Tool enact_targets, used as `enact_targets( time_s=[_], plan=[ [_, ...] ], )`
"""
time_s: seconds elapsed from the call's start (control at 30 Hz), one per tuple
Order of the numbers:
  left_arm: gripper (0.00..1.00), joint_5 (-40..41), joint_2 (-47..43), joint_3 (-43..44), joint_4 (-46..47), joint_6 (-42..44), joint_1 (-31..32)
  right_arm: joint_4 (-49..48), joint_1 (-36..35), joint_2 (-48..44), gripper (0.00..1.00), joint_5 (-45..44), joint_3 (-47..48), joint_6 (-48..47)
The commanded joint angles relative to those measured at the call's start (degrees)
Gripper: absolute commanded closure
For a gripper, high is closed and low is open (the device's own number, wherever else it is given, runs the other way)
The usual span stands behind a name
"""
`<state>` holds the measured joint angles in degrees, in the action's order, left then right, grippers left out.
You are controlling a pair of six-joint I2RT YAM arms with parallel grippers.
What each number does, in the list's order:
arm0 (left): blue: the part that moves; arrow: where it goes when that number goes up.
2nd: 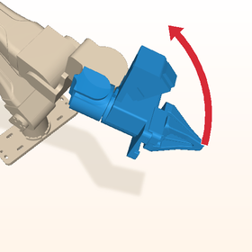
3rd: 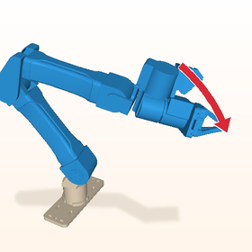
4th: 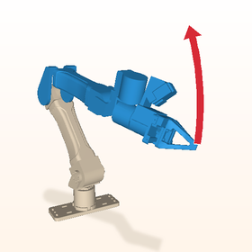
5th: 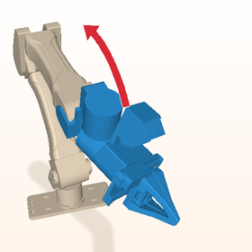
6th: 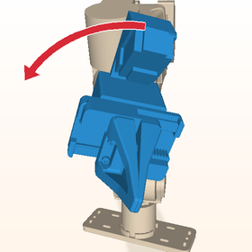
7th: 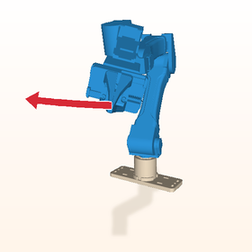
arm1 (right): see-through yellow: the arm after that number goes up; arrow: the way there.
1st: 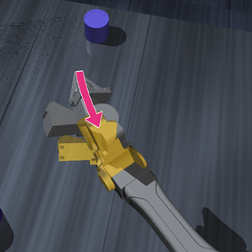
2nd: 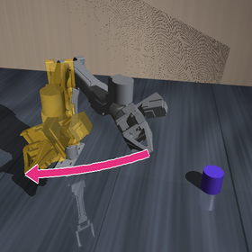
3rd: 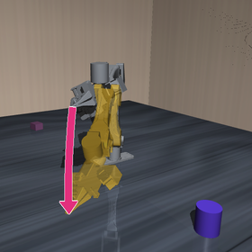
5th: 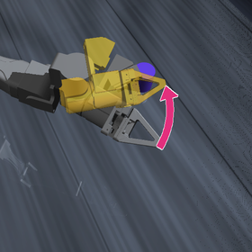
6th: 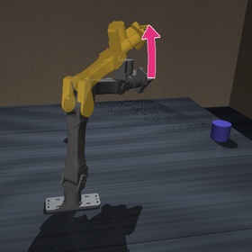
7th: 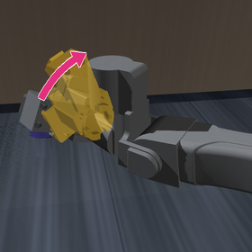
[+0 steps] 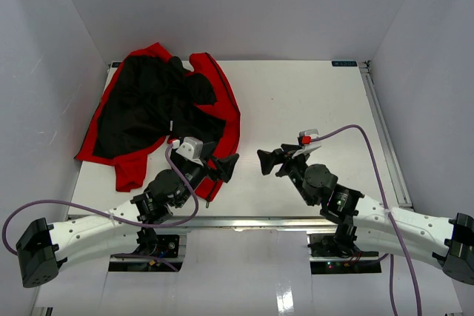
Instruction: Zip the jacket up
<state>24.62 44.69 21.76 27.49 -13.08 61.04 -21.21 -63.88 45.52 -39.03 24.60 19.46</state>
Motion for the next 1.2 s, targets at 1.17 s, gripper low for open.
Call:
enact_targets(
  time_s=[1.17],
  plan=[
    [0.03, 18.4, -15.1, -4.5, -4.2, -4.8, 0.3, -1.1, 11.7, 35.6, 0.03, 22.6, 19.2, 13.0]
  ],
)
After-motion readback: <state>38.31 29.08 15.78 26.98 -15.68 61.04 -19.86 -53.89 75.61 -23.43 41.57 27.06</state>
